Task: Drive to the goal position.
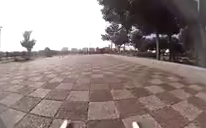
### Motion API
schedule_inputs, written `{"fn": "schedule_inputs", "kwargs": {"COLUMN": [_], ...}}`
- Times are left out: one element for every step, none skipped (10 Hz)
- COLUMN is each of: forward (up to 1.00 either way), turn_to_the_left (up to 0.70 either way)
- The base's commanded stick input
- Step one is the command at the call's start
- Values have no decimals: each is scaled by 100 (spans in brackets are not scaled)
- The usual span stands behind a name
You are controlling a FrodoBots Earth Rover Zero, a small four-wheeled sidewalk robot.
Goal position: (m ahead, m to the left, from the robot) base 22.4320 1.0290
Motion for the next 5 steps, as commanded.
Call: {"fn": "schedule_inputs", "kwargs": {"forward": [50,50,50,50,50], "turn_to_the_left": [2,8,6,7,25]}}
